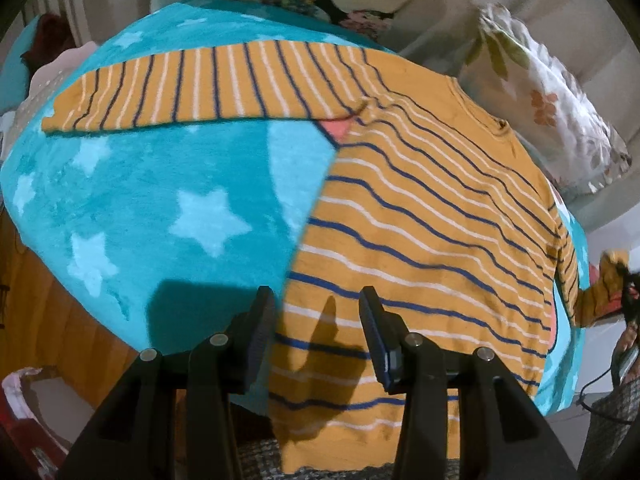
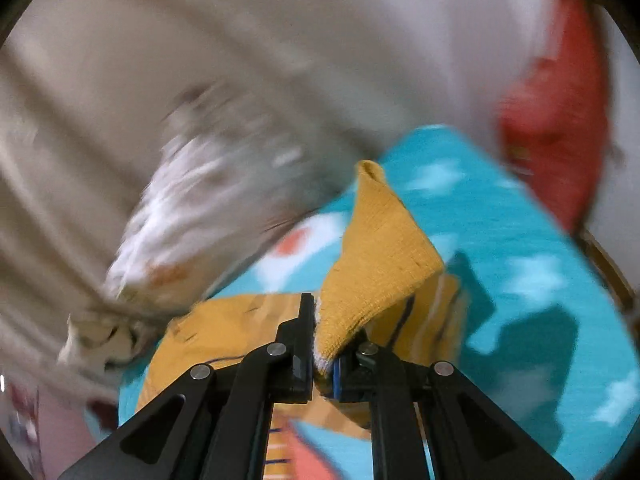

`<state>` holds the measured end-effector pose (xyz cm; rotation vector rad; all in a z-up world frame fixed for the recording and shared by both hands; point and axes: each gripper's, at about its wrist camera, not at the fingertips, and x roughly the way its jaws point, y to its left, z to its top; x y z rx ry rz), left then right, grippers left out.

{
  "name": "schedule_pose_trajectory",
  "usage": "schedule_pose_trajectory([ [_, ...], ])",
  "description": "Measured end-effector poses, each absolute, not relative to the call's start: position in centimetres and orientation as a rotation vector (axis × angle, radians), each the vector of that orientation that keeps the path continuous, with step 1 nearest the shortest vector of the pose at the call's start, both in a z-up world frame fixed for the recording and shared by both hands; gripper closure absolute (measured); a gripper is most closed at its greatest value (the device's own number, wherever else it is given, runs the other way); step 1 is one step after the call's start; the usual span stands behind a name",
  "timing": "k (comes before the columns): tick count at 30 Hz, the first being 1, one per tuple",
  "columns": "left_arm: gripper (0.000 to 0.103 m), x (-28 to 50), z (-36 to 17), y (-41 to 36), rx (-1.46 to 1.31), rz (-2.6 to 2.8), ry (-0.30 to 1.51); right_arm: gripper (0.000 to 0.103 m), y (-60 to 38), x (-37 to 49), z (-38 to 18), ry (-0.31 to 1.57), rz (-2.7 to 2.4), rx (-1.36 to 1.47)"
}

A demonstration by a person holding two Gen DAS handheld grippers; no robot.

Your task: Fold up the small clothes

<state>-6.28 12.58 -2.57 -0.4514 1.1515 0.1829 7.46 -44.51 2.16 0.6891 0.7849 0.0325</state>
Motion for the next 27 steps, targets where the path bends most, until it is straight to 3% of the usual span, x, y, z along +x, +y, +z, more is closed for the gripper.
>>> schedule_pose_trajectory([
  [4,0.055,-6.5,-2.5,15.0,-0.464,0.209,1.130,0.096,-34.1,12.5,2.9,0.837,0.226,0.600],
  [13,0.054,-8.3,-4.2,21.9,-0.559,0.292,1.126,0.096,-11.8,18.5,-1.0,0.996,0.475,0.393],
  [22,0.054,-8.9,-5.6,26.9,-0.630,0.334,1.124,0.091,-1.2,18.6,-7.2,1.136,0.517,0.159],
  [23,0.054,-8.8,-5.7,27.3,-0.634,0.333,1.125,0.089,-0.2,18.4,-7.4,1.134,0.512,0.121],
  [25,0.054,-8.5,-5.9,27.8,-0.641,0.328,1.126,0.069,1.6,17.6,-7.4,1.119,0.537,0.070],
  [26,0.054,-8.2,-5.9,28.0,-0.643,0.326,1.125,0.051,2.3,17.2,-7.3,1.113,0.556,0.052],
  [27,0.054,-8.0,-5.9,28.1,-0.644,0.325,1.123,0.044,3.1,16.7,-7.0,1.103,0.575,0.026],
])
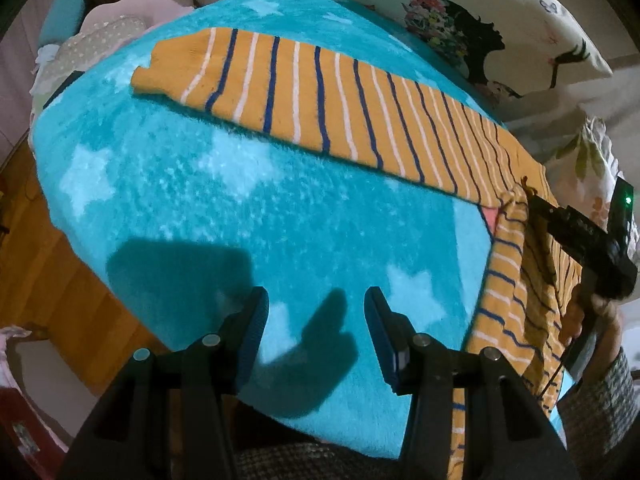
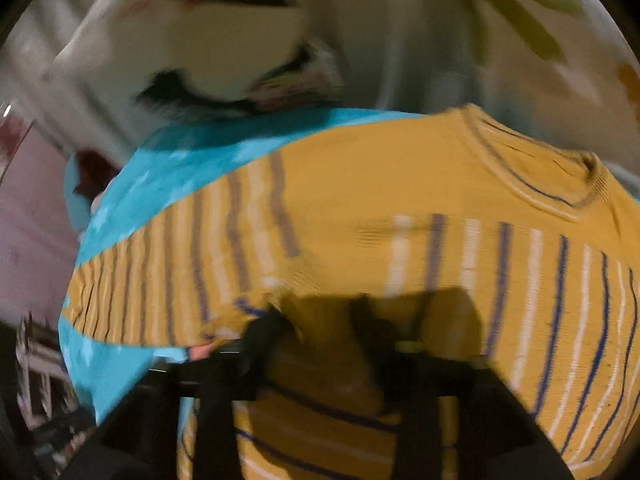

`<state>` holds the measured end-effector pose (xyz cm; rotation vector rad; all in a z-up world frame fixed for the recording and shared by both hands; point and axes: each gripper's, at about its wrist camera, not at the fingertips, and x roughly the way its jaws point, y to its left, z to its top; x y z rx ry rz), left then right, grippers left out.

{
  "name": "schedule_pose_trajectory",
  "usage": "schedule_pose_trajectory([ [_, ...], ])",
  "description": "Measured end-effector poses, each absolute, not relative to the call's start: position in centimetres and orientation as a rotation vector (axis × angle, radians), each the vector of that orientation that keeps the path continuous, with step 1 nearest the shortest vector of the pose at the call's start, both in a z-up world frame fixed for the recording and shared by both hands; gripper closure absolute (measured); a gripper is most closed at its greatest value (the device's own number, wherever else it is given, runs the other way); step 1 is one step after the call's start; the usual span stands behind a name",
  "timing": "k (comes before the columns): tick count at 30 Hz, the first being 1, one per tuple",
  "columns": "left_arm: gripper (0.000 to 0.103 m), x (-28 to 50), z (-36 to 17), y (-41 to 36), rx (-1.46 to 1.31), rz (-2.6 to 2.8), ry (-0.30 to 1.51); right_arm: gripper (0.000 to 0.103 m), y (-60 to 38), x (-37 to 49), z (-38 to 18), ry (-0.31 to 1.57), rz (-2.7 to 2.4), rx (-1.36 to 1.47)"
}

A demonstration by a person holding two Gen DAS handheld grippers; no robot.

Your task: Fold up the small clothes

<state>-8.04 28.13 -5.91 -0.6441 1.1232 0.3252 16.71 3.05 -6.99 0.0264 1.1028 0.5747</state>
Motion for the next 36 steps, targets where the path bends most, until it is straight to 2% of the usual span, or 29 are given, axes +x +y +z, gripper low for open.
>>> schedule_pose_trajectory([
  [6,0.050,-7.1,-5.2,29.9,-0.650,0.339,1.078,0.044,5.0,12.7,-5.5,1.101,0.676,-0.043],
  [15,0.045,-8.3,-7.2,37.0,-0.898,0.433,0.979,0.044,-1.8,7.9,-5.2,1.135,0.598,0.112],
  [23,0.039,-6.2,-8.0,40.2,-0.950,0.435,0.896,0.040,-5.9,6.1,-3.0,1.088,0.521,0.192],
  [29,0.039,-3.3,-8.0,42.1,-0.957,0.466,0.872,0.040,-7.4,5.3,-1.8,1.055,0.461,0.214],
  [30,0.042,-2.8,-8.0,42.4,-0.942,0.489,0.882,0.040,-7.6,5.1,-1.8,1.052,0.453,0.217],
  [32,0.068,-2.2,-7.8,42.9,-0.914,0.546,0.914,0.040,-8.3,4.9,-1.8,1.047,0.427,0.228],
  [33,0.093,-1.8,-7.8,43.1,-0.901,0.567,0.936,0.040,-8.7,4.8,-1.9,1.045,0.415,0.235],
  [34,0.098,-1.6,-7.7,43.3,-0.903,0.569,0.942,0.040,-9.1,4.7,-2.0,1.044,0.404,0.244],
  [36,0.098,-1.7,-7.0,43.5,-0.911,0.561,0.928,0.040,-10.0,4.5,-2.1,1.037,0.381,0.268],
])
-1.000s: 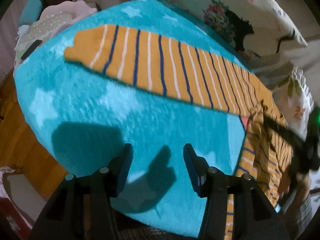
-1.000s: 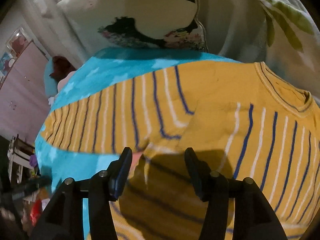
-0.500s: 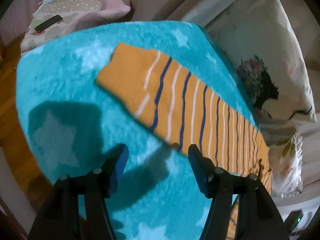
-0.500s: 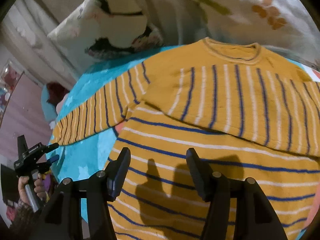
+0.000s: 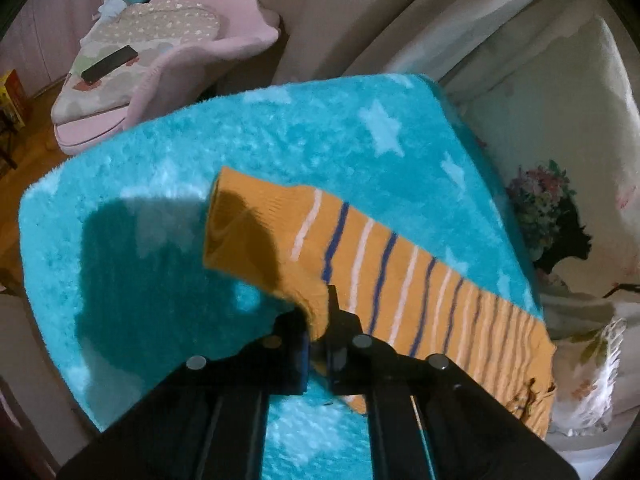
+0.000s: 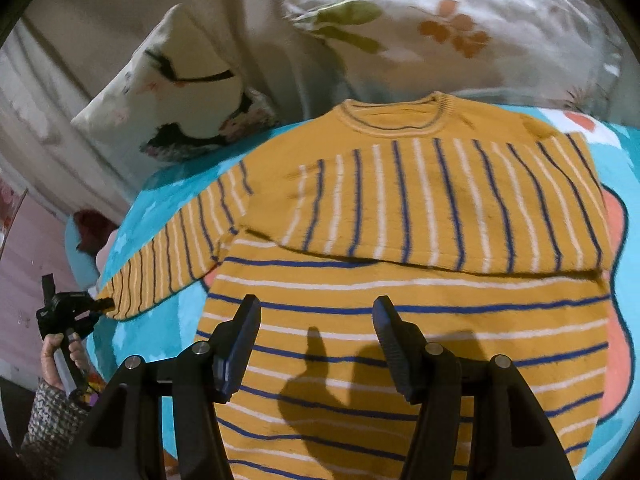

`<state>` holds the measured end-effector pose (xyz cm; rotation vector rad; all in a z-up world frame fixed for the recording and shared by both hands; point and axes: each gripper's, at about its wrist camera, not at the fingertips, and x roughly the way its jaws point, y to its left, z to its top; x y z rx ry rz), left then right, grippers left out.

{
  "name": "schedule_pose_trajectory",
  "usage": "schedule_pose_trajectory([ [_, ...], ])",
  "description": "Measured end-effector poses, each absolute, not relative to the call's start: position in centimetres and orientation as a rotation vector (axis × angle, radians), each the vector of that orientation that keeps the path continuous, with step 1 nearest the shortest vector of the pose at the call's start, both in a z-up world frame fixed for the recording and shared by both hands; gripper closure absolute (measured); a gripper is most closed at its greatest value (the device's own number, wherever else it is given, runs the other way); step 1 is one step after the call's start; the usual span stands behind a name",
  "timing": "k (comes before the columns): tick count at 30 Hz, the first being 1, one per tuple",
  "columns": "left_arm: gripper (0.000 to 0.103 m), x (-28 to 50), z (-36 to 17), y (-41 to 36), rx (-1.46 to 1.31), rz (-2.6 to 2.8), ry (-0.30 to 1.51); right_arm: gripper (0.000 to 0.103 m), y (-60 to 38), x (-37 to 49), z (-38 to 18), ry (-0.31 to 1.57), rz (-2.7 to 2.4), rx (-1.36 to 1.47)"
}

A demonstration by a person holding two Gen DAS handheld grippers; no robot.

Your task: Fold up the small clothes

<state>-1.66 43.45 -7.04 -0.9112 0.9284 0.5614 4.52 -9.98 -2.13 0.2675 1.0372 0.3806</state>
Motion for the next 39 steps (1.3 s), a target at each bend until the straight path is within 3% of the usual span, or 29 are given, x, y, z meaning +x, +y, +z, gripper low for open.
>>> schedule_pose_trajectory([
  [9,0.098,0.3,0.5,38.1,-0.728,0.476,0.823,0.040,-16.0,3.6,-1.2,0.963,0.287,0.386],
  [20,0.098,9.3,8.1,17.4,-0.474,0.029,0.791,0.040,-24.8,1.2,-2.1,0.940,0.198,0.509],
  [26,0.098,14.6,6.4,3.4,-0.411,-0.227,0.871,0.040,-30.8,-1.3,-2.1,0.940,0.112,0.553],
  [33,0.097,19.2,-0.8,-10.5,-0.305,-0.407,1.066,0.040,-37.8,-4.9,-2.1,0.937,-0.032,0.605],
  [37,0.084,18.7,-4.8,-12.9,-0.291,-0.437,1.189,0.040,-39.4,-5.9,-2.3,0.949,-0.064,0.600],
  [39,0.071,17.5,-4.7,-12.3,-0.314,-0.461,1.191,0.040,-39.8,-5.7,-2.1,0.947,-0.060,0.590],
])
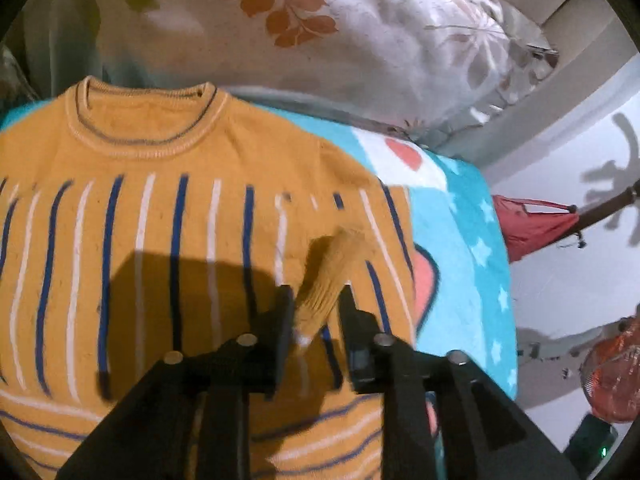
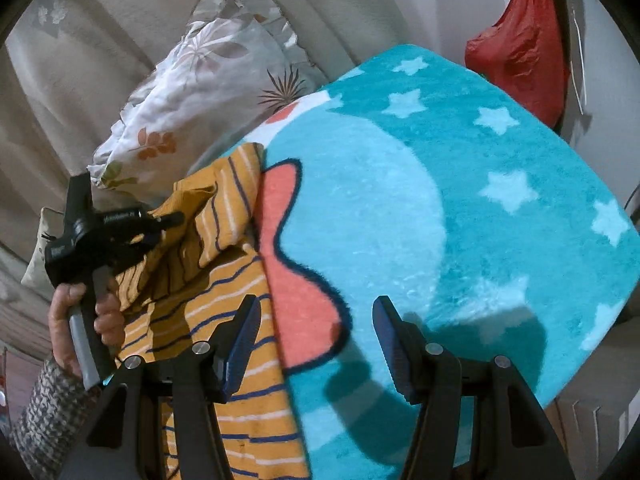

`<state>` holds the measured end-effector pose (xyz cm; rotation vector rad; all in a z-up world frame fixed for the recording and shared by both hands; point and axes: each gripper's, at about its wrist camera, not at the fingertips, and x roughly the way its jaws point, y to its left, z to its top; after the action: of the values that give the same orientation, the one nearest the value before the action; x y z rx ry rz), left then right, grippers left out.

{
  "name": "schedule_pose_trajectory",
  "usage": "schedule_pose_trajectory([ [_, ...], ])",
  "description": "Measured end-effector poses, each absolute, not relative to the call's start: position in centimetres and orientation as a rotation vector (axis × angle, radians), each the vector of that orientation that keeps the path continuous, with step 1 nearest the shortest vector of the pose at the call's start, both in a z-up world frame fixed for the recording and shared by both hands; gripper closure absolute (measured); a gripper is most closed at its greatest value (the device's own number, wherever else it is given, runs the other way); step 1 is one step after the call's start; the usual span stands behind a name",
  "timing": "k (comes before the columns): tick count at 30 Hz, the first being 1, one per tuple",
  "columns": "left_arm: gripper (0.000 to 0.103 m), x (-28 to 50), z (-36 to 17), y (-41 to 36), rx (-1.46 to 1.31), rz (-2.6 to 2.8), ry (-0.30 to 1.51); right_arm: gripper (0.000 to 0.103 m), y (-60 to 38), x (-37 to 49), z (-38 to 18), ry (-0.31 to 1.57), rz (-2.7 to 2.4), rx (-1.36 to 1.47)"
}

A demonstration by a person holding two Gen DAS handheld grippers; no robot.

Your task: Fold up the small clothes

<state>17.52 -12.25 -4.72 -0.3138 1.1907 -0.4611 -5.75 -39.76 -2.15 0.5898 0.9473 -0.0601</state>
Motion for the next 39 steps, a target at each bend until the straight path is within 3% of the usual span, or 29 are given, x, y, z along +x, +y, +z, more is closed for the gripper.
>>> schedule_pose_trajectory([
  [2,0.053,15.8,-3.6,-11.1,-0.327,-0.487,1.167,0.040,-39.6,-4.9,-1.9,0.943,-0.044,0.578],
  [7,0.035,11.9,0.0,-5.1,-0.271,-0.385,1.070,0.040,-36.5,-0.7,-0.6,0.923,0.075,0.533],
  [13,0.033,8.1,-0.2,5.2,-0.300,-0.139,1.052,0.039,-30.6,7.1,0.0,0.912,0.212,0.445],
  [19,0.033,5.1,-1.2,13.9,-0.382,0.051,1.052,0.039,-26.8,14.0,-3.8,1.019,0.189,0.388],
  [20,0.033,4.8,-1.4,15.0,-0.400,0.071,1.051,0.053,-26.3,14.6,-4.4,1.046,0.189,0.373],
  [21,0.033,4.6,-1.6,15.8,-0.413,0.089,1.050,0.089,-25.7,15.1,-5.0,1.080,0.205,0.353],
  [22,0.033,4.3,-1.7,16.5,-0.420,0.099,1.048,0.095,-25.2,15.4,-5.5,1.111,0.234,0.342],
  [28,0.033,4.9,-2.6,18.6,-0.423,0.114,1.069,0.096,-26.8,15.9,-5.7,1.111,0.074,0.255],
  [31,0.033,6.7,-2.8,18.2,-0.390,0.083,1.079,0.090,-27.0,16.2,-5.4,1.121,0.024,0.249],
  [34,0.033,9.8,-2.7,16.6,-0.346,0.049,1.084,0.069,-26.3,15.1,-3.1,1.034,-0.052,0.194],
  [36,0.033,12.0,-2.5,15.6,-0.317,0.027,1.078,0.045,-25.7,14.1,-1.7,0.948,-0.081,0.168],
  [39,0.033,15.8,-2.7,13.8,-0.250,0.009,1.063,0.033,-23.9,13.0,0.5,0.809,-0.076,0.120],
])
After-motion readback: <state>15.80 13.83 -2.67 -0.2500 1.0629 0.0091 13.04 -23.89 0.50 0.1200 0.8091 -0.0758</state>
